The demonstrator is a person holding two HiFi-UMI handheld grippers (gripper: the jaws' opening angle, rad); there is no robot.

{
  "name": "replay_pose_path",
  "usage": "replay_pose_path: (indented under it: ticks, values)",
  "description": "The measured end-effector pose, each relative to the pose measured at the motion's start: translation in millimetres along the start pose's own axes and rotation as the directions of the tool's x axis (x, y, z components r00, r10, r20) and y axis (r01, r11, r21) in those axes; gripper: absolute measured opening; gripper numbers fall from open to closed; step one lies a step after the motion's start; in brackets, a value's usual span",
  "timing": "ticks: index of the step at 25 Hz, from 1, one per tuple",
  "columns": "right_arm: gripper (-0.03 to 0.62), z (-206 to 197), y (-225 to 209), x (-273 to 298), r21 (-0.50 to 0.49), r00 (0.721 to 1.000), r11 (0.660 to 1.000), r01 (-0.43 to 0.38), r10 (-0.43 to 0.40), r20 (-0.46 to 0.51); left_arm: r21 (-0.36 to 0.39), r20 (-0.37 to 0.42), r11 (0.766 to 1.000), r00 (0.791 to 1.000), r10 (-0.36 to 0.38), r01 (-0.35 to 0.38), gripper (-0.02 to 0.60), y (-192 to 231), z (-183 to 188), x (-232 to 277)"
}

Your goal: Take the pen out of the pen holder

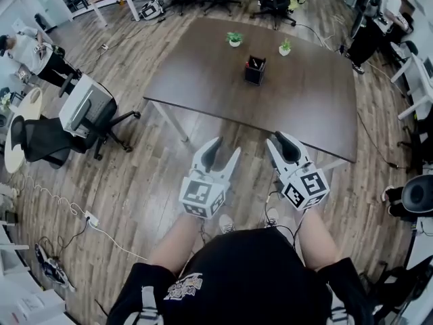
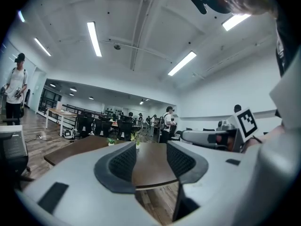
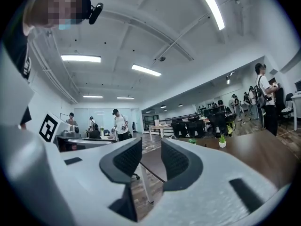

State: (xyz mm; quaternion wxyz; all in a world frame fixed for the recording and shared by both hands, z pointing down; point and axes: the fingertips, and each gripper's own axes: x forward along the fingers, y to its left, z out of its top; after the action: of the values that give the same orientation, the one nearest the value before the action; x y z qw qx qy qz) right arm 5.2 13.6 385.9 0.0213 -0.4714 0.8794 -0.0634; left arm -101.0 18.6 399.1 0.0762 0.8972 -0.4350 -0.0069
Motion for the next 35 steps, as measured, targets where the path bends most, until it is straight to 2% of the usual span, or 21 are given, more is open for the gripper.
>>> replay_pose_path:
  ticks: [4, 10, 18, 35]
  values:
    - [0.170, 4, 7, 8, -0.012, 1.000, 1.000, 0.020, -0.020, 0.009, 0.011, -0.013, 0.999, 0.999, -0.031, 0.031, 0.193, 7, -2, -6]
    - [0.176, 8, 4, 12, -0.018, 0.999, 0.999, 0.040, -0.040, 0.018, 0.009, -0.016, 0.998, 0.998, -0.055, 0.055, 0.196, 8, -2, -3]
    - [0.181, 8, -30, 38, -0.007, 0.999, 1.000, 0.029, -0.029, 0.023, 0.008, -0.040, 1.000, 0.999, -0.028, 0.029, 0.198, 21, -9, 26]
    - [0.183, 1, -189, 151, 0.054, 0.995, 0.994, -0.099, 0.099, -0.008, 0.020, -0.063, 0.993, 0.991, 0.114, -0.113, 0.198, 59, -3, 188]
